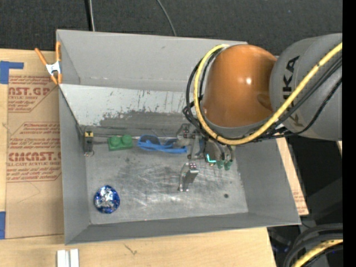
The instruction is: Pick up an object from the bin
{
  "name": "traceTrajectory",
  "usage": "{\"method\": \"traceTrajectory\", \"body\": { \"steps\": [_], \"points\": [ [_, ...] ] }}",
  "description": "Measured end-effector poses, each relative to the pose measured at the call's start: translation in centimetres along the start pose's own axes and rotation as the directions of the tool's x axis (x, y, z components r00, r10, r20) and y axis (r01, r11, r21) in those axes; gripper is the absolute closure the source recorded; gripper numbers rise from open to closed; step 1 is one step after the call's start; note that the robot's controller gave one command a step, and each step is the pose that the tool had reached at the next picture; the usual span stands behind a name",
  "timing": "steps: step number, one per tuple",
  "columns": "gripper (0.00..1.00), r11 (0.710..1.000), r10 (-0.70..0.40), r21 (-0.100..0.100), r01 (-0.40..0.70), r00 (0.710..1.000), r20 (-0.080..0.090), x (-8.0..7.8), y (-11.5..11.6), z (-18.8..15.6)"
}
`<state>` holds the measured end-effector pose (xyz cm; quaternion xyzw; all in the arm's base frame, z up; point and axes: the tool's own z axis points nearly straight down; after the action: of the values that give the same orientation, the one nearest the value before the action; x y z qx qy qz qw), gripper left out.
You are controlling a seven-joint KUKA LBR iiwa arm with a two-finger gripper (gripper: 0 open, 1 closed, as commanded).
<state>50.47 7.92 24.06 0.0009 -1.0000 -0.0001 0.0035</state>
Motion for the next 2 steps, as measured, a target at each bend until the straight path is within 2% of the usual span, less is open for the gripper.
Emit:
{"method": "traceTrajectory", "body": {
  "steps": [1,2],
  "points": [
    [0.0,1.0,0.025,-0.004,-0.025,1.0,0.006,-3.2,7.7,4.7],
    [0.0,1.0,-0.027,0.0,0.027,1.0,0.011,-5.7,14.7,16.0]
  ]
}}
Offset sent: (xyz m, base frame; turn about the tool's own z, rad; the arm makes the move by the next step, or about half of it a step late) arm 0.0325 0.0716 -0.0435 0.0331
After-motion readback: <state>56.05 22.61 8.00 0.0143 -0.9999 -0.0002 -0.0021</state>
